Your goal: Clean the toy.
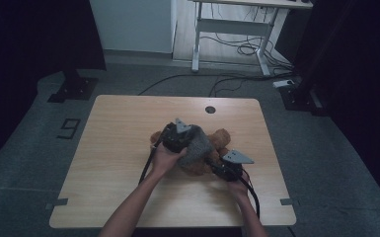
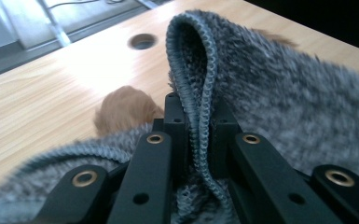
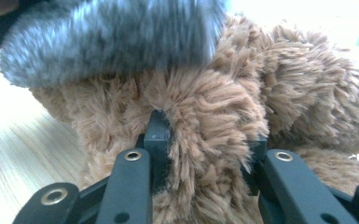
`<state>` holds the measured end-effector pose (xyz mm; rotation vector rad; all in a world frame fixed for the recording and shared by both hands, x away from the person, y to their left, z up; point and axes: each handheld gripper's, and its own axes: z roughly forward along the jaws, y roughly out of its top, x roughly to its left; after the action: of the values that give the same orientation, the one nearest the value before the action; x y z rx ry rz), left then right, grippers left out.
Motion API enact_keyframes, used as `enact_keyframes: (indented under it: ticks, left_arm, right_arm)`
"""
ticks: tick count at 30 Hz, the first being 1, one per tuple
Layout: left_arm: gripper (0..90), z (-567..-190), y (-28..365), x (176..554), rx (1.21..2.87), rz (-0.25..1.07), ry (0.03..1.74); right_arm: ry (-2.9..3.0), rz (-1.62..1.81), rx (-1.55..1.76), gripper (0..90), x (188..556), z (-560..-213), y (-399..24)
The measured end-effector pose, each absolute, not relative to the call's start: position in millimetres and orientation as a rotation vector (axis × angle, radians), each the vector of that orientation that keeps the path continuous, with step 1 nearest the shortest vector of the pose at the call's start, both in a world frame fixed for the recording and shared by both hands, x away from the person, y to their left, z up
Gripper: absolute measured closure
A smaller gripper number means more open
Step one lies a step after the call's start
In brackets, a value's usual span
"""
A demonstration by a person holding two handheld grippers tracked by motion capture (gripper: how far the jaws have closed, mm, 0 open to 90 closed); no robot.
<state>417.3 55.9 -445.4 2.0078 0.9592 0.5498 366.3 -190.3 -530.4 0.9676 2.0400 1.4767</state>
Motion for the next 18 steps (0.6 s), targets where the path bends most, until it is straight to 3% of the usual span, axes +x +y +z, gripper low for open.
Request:
enact_keyframes:
  ticks: [10,18]
  left_arm:
    - [81.0,-451,136,418,1.964,0.621,1.11]
    - [81.6,-487,158,418,1.998,0.584,1.196]
  right_arm:
    - [2.032,1.483,0.981,65.4,366,-531,-190]
    - [2.032,1.489,0.98,65.3,367,-531,-191]
